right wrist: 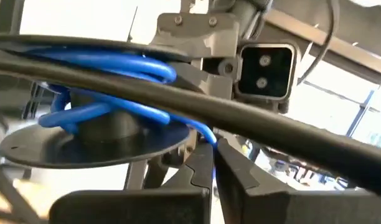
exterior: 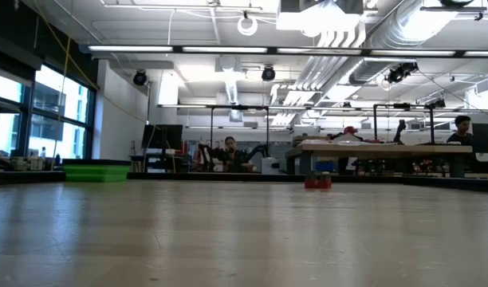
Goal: Coil cords
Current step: Coil the blue wire onto the spool
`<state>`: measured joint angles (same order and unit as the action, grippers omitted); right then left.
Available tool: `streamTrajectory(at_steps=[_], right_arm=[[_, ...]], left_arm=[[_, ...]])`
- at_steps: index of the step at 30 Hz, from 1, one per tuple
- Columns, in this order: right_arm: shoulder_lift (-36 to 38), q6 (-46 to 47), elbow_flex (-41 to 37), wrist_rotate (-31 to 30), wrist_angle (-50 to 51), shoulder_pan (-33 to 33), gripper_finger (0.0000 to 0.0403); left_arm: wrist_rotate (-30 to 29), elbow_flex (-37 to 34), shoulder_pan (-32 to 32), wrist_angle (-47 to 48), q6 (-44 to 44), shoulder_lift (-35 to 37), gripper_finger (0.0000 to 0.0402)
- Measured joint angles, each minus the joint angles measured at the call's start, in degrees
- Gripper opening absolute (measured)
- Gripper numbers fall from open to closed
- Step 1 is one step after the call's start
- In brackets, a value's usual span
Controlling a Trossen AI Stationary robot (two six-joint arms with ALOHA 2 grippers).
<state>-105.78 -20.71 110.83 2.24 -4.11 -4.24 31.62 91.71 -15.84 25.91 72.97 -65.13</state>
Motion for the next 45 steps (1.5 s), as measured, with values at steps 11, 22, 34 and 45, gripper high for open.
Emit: streamTrajectory(at_steps=[11, 22, 34, 45], right_arm=[[0.0, -3.0, 0.0, 2.8, 9.4, -2.2, 0.0000], [0.0, -5.3, 0.0, 2.8, 17.5, -4.5, 0.0000], [0.1, -4.8, 0.0, 2.3, 20.9, -5.5, 0.0000], [0.1, -0.9, 0.0, 2.6, 22.5, -5.4, 0.0000]], left_arm=[[0.3, 0.0, -2.4, 15.4, -12.2, 1.3, 0.0000], [-3.5, 0.0, -5.2, 25.8, -36.2, 1.2, 0.0000], [-18.5, 0.0, -5.1, 30.5, -54.5, 0.3, 0.0000], [-19.7, 0.0, -5.0, 23.3, -59.6, 2.2, 0.0000]])
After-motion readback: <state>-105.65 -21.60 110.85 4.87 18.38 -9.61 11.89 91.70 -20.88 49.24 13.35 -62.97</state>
